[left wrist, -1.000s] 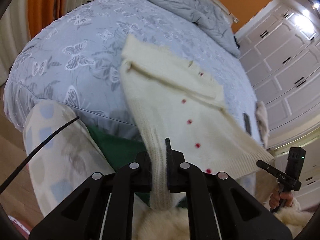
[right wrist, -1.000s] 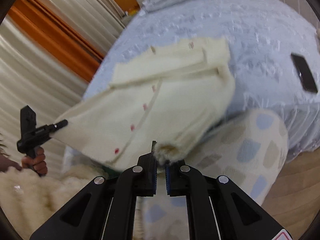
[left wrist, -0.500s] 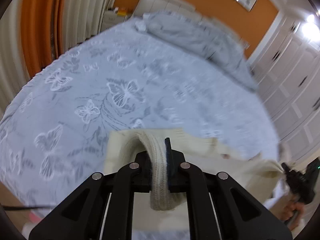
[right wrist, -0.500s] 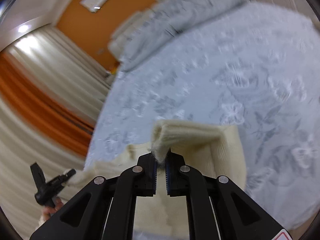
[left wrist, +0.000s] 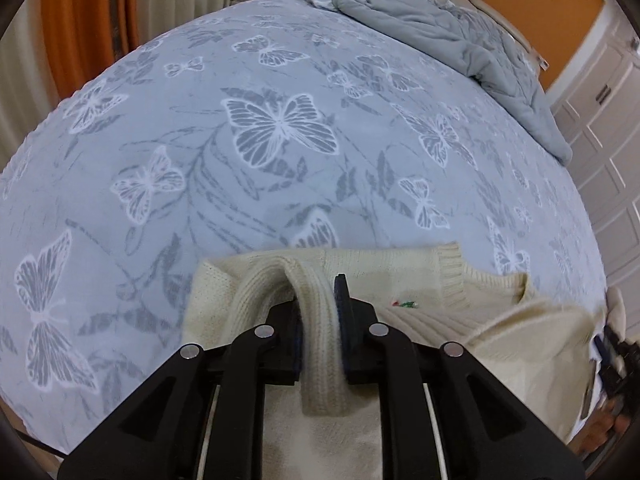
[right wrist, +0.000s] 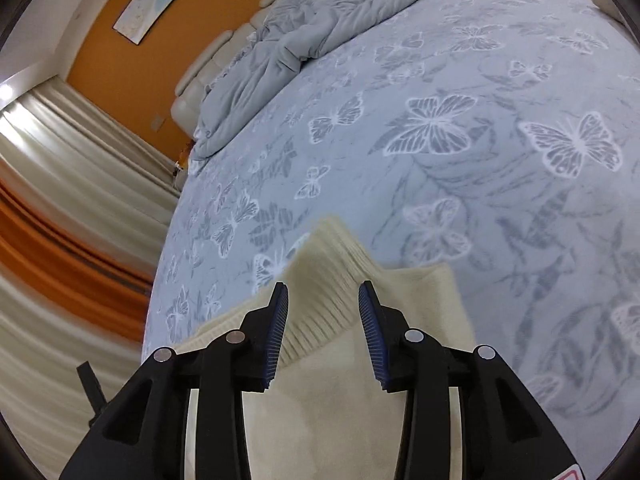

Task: Fold small clothes
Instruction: 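Lay the hem over the collar with both grippers and open them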

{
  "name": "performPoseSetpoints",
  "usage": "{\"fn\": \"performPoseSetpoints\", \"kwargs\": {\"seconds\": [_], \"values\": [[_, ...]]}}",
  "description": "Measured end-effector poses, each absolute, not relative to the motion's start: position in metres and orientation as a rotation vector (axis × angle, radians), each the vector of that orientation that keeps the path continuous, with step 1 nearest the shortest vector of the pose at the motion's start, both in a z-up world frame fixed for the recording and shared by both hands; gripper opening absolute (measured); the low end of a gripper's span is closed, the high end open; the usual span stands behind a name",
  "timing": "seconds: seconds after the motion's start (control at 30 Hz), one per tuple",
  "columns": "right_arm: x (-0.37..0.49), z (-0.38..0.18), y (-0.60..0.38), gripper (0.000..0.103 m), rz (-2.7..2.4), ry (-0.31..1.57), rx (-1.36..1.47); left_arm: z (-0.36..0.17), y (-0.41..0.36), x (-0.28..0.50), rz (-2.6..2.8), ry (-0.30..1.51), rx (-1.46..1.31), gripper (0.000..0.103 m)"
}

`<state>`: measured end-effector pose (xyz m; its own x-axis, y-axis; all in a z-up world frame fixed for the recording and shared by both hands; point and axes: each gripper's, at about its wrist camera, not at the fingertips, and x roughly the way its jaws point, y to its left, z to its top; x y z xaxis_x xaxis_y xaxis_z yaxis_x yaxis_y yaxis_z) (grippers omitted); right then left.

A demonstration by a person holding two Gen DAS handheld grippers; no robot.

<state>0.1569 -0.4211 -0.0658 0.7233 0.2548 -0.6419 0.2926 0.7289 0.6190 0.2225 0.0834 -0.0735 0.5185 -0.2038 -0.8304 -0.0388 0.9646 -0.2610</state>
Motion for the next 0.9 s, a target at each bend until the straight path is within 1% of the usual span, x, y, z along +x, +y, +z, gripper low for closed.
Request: {"fn": "performPoseSetpoints", "kwargs": {"seconds": [0.07, 0.1, 0.13, 0.17, 0.23, 0.33, 0.43, 0.5, 0.53, 0.57, 0.6, 0.63, 0.67, 0.73, 0.77, 0.83, 0.87, 0.9], "values": [[0.153, -0.063, -0.421, 0.040, -0.037, 0.789, 0.740, -0.073, 0.081, 0.221, -0.105, 1.018, -0.232, 0.015], [0.150, -0.062, -0.420, 0.044, -0.039, 0.792, 0.724, -0.072, 0.079, 0.221, -0.107, 1.014, -0.232, 0.015], [0.146, -0.062, -0.416, 0.054, -0.050, 0.804, 0.689, -0.070, 0.081, 0.220, -0.108, 1.018, -0.252, 0.016], [0.143, -0.062, -0.413, 0.058, -0.065, 0.821, 0.645, -0.068, 0.083, 0.220, -0.109, 1.017, -0.270, 0.017], [0.142, -0.066, -0.405, 0.058, -0.074, 0.860, 0.562, -0.059, 0.091, 0.215, -0.122, 1.000, -0.329, 0.022], [0.143, -0.074, -0.392, 0.059, -0.076, 0.905, 0.446, -0.043, 0.104, 0.202, -0.142, 0.928, -0.393, 0.023], [0.148, -0.084, -0.388, 0.065, -0.089, 0.929, 0.414, -0.040, 0.103, 0.199, -0.143, 0.913, -0.363, 0.024], [0.157, -0.095, -0.387, 0.067, -0.101, 0.966, 0.415, -0.045, 0.101, 0.203, -0.133, 0.919, -0.354, 0.024], [0.160, -0.099, -0.386, 0.067, -0.104, 0.980, 0.414, -0.048, 0.101, 0.207, -0.126, 0.935, -0.381, 0.026], [0.164, -0.104, -0.384, 0.067, -0.097, 1.001, 0.418, -0.049, 0.100, 0.211, -0.123, 0.948, -0.405, 0.036], [0.165, -0.106, -0.383, 0.063, -0.086, 1.007, 0.424, -0.048, 0.097, 0.215, -0.130, 0.960, -0.428, 0.042], [0.167, -0.105, -0.381, 0.035, -0.054, 1.007, 0.443, -0.044, 0.096, 0.215, -0.119, 0.941, -0.432, 0.052], [0.168, -0.104, -0.381, 0.012, -0.047, 1.011, 0.452, -0.037, 0.096, 0.214, -0.088, 0.899, -0.422, 0.070], [0.162, -0.092, -0.385, 0.011, -0.039, 0.964, 0.497, -0.015, 0.100, 0.212, -0.013, 0.791, -0.376, 0.090], [0.156, -0.081, -0.391, 0.011, -0.050, 0.904, 0.522, -0.003, 0.104, 0.213, -0.002, 0.744, -0.361, 0.090], [0.148, -0.070, -0.401, 0.010, -0.071, 0.834, 0.553, 0.008, 0.111, 0.221, 0.001, 0.762, -0.336, 0.090], [0.149, -0.078, -0.405, 0.010, -0.111, 0.858, 0.528, 0.008, 0.113, 0.224, 0.001, 0.793, -0.325, 0.090], [0.154, -0.090, -0.407, 0.011, -0.128, 0.922, 0.506, 0.006, 0.116, 0.226, -0.002, 0.825, -0.319, 0.090]]}}
